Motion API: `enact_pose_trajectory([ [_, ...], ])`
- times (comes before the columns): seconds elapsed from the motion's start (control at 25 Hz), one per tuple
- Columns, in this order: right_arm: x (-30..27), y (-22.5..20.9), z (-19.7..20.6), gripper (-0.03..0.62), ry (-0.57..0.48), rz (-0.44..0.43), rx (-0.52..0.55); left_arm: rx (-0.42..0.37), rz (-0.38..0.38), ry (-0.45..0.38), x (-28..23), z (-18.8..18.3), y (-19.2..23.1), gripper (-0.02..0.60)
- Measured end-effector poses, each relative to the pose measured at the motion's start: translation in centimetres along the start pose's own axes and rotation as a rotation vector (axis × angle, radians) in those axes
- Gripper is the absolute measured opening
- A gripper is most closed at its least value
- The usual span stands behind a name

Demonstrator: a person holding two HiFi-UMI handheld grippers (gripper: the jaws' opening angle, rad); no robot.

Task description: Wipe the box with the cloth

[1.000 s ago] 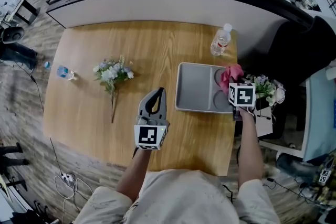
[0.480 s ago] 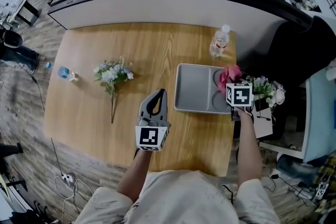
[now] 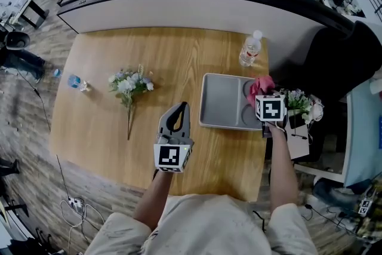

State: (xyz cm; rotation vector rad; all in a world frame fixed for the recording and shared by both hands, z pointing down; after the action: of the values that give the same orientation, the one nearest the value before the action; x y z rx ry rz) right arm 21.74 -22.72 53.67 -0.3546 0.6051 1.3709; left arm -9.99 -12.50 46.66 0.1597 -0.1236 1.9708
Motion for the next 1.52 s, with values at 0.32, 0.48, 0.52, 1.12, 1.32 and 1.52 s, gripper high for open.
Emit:
enact_pose_trajectory([
  [0.32, 2.0, 1.2, -2.3, 0.057, -0.096, -0.005, -0.015, 0.002, -0.013, -0.01, 0.6, -0.4, 0.3, 0.014],
  [0.48, 3.2, 2.4, -3.9, 0.058, -0.141, -0.031, -0.005, 0.002, -0.015, -0.018, 0.9, -0.7, 0.4, 0.014],
  [0.52, 3.5, 2.7, -4.3, 0.057, -0.15, -0.039, -0.001, 0.002, -0.016, -0.02, 0.9, -0.8, 0.4, 0.014],
  [1.12, 6.5, 9.5, -7.1, 0.057, -0.229, -0.2, 0.024, -0.004, -0.054, -0.041, 2.6, -1.5, 1.6, 0.014],
  [1.32, 7.0, 12.3, -7.0, 0.057, -0.228, -0.266, 0.026, -0.005, -0.063, -0.041, 2.9, -1.6, 2.0, 0.014],
  [1.52, 7.0, 15.0, -6.0, 0.057, -0.199, -0.336, 0.006, -0.008, -0.07, -0.038, 3.1, -1.5, 2.4, 0.014],
])
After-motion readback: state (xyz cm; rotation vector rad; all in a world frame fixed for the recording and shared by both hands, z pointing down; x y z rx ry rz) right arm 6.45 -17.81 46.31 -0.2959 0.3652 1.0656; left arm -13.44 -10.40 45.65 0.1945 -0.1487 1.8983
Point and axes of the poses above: the fingertips, and each gripper's own axes: x backward along the fingers, y to its left, z out of its underside, the point moved 8 cm from there along x, backward along the fingers, and after that the axes turned 15 degrees about -y, right-handed, at the moved point
